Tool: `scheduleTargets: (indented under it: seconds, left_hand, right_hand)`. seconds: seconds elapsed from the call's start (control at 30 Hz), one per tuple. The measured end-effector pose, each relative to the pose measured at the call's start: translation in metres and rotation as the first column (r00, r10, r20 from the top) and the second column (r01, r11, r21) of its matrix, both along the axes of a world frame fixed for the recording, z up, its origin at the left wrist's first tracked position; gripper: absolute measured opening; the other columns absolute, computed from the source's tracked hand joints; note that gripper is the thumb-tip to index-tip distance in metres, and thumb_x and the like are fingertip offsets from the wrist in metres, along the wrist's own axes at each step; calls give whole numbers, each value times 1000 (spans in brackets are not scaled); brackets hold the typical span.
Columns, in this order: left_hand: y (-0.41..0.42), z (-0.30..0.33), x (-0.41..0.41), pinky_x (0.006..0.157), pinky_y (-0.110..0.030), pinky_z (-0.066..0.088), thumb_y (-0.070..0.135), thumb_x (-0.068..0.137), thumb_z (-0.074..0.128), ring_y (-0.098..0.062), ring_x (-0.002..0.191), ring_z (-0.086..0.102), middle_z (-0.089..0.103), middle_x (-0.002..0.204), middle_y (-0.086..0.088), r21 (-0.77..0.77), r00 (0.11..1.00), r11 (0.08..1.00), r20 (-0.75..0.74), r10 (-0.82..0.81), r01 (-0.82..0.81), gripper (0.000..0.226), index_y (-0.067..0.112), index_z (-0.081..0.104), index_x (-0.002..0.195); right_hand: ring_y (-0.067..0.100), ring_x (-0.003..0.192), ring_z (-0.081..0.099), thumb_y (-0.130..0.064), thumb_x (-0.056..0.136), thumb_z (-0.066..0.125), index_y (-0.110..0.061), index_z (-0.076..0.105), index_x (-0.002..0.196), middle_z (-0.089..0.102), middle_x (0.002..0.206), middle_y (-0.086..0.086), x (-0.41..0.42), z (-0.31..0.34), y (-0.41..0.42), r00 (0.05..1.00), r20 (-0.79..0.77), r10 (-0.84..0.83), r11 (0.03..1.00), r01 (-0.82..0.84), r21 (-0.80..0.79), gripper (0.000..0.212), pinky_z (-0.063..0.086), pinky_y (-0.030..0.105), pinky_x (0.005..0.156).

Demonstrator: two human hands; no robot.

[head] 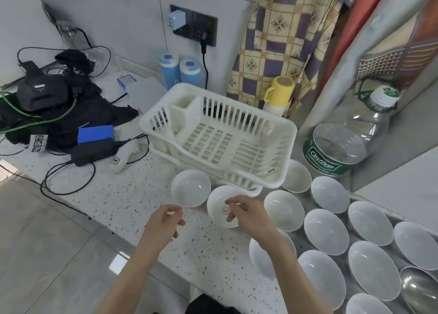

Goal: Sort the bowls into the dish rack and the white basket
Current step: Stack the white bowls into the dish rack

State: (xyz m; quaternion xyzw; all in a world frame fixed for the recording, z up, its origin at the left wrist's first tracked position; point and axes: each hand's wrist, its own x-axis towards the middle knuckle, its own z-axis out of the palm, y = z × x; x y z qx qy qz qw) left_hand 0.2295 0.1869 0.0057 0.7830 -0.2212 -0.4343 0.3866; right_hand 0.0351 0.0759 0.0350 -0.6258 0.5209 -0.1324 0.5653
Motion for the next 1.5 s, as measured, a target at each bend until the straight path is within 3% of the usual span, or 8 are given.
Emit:
scheduleTargets:
  seconds: [0.2, 0.37, 0.5, 0.7, 0.93, 1.1, 1.3, 1.5]
  left_hand:
    - [-23, -9, 34, 55, -27, 40, 40, 95, 56, -12, 58, 58, 73, 94, 1, 39, 993, 998, -111, -45, 50, 24, 32, 49, 117]
    - [-44, -15, 61, 52, -25, 39, 41, 94, 56, -14, 65, 57, 71, 97, -2, 79, 971, 976, -146, -190, 202, 38, 32, 36, 125]
    - [-50, -22, 82, 44, -19, 38, 35, 94, 57, -11, 60, 54, 68, 91, -4, 69, 945, 948, -133, -299, 310, 50, 28, 26, 133]
    - [-57, -32, 111, 43, -22, 39, 49, 91, 58, -9, 46, 53, 74, 89, -3, 138, 896, 889, -157, -415, 436, 69, 33, 18, 145]
    - [-64, -41, 105, 36, -19, 31, 40, 93, 55, -11, 42, 57, 77, 85, -6, 165, 876, 872, -243, -416, 460, 70, 31, 17, 151]
    - [-53, -49, 90, 36, -20, 31, 37, 96, 55, -13, 42, 55, 78, 82, -9, 147, 861, 900, -389, -328, 409, 58, 29, 27, 146]
    - [-63, -50, 84, 35, -19, 25, 29, 99, 48, -13, 41, 49, 78, 86, -16, 142, 839, 934, -498, -220, 329, 34, 32, 39, 132]
    - [-70, -53, 80, 34, -18, 27, 10, 94, 48, -13, 44, 47, 77, 83, -18, 122, 818, 950, -548, -178, 289, 33, 26, 47, 123]
  right_hand:
    - [12, 59, 50, -24, 93, 54, -28, 71, 102, 74, 73, -8, 13, -12, 21, 987, -33, -158, 980, 161, 114, 19, 39, 22, 54]
    - [7, 47, 40, -31, 95, 56, -29, 72, 98, 73, 71, -6, 34, -16, 42, 931, -56, -362, 920, 366, 143, 16, 37, 18, 48]
    - [4, 38, 40, -28, 94, 54, -14, 74, 81, 67, 57, 1, 50, -21, 62, 874, -102, -476, 846, 486, 217, 28, 29, 16, 38]
    - [8, 36, 37, -50, 97, 42, -5, 70, 91, 75, 70, 10, 65, -43, 86, 785, -305, -539, 672, 619, 406, 54, 22, 17, 35]
    - [11, 43, 40, -48, 98, 43, -20, 48, 121, 77, 77, 7, 57, -55, 95, 644, -286, -710, 582, 764, 277, 37, 25, 18, 37]
    - [13, 47, 42, -42, 97, 49, -18, 42, 136, 74, 92, 5, 58, -60, 89, 621, -234, -748, 568, 782, 257, 46, 26, 20, 38]
    - [11, 44, 43, -34, 97, 54, -20, 50, 125, 75, 97, 9, 59, -65, 79, 553, -85, -829, 463, 764, 449, 32, 25, 20, 37]
    - [12, 44, 42, -23, 96, 53, -19, 56, 116, 76, 94, 9, 60, -66, 71, 536, -48, -843, 450, 751, 483, 21, 23, 20, 36]
